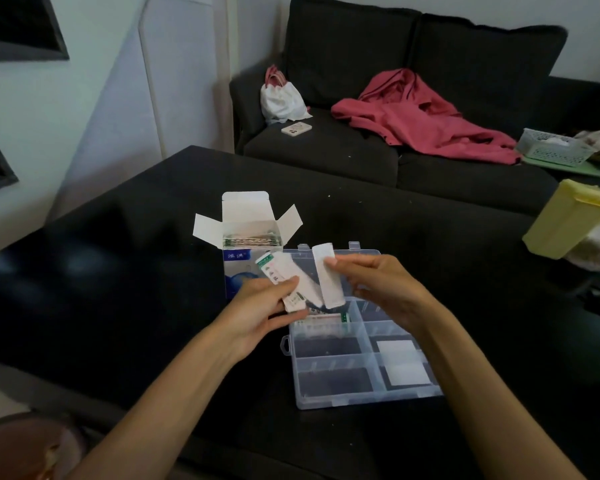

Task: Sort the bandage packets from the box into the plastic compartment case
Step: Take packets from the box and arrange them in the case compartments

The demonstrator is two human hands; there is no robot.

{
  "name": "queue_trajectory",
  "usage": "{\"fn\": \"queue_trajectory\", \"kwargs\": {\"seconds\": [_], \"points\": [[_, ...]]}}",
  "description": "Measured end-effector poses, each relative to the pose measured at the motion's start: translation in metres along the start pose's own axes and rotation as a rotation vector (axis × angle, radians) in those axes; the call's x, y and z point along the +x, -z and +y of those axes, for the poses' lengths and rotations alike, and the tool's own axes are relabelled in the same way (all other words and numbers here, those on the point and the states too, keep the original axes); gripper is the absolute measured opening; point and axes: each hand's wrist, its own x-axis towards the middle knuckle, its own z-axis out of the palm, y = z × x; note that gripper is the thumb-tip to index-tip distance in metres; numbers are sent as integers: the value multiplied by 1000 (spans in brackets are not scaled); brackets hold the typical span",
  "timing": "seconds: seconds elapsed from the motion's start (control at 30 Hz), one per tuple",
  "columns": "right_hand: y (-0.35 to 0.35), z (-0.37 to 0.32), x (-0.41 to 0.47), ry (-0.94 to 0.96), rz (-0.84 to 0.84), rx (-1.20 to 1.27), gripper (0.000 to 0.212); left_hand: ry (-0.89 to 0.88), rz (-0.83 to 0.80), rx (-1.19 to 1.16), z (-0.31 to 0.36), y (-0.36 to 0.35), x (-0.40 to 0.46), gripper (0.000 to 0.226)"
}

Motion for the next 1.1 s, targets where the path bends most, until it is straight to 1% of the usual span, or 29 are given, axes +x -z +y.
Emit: {"fn": "queue_trajectory", "kwargs": {"seconds": [0.07,0.1,0.17,0.27,0.3,0.33,0.4,0.43,0.47,0.5,0.53,0.6,0.67,0.7,0.77,0.8,0.83,0.93,1.0,1.03,1.1], "points": [[-5,2,0,15,-6,-33,14,-14,-11,131,-3,-2,-2,12],[-8,2,0,29,-9,-68,12,-23,-11,157,-3,-3,-2,12],[-13,4,-1,52,-14,-148,10,-41,6,154,-4,-4,-2,10],[-17,8,0,91,15,-285,15,-64,50,133,-3,-4,-2,7],[-18,11,2,140,71,-349,18,-71,64,133,-4,-4,-2,10],[-19,14,3,228,170,-433,21,-82,81,136,-5,-4,-2,13],[-18,18,3,457,392,-609,23,-107,108,136,-5,-3,-1,18],[-18,19,2,567,441,-662,22,-118,112,125,-5,-3,0,19],[-19,21,1,654,423,-696,20,-130,110,111,-5,-2,-1,20],[-21,22,1,713,366,-733,19,-137,106,96,-4,-3,-1,21],[-26,23,0,737,303,-766,19,-139,105,84,-4,-3,-1,22],[-31,23,1,714,236,-785,20,-139,110,65,-4,-3,-2,22],[-29,22,4,659,203,-717,21,-149,109,45,-4,0,-2,24],[-28,21,4,607,152,-636,21,-154,109,40,-3,1,-2,24],[-25,18,1,469,5,-386,22,-149,101,29,0,4,-2,22],[-24,17,-1,421,-35,-287,22,-141,93,25,1,4,-2,20],[-24,17,-2,405,-32,-247,22,-134,86,29,1,3,-2,18],[-23,13,-3,418,25,-222,18,-126,80,74,0,1,-3,14],[-13,9,-1,393,21,-176,16,-148,99,120,2,3,-3,16],[-6,6,1,366,19,-184,18,-167,115,156,3,5,-3,17],[8,2,3,318,-15,-324,21,-193,148,236,6,9,-4,15]]}}
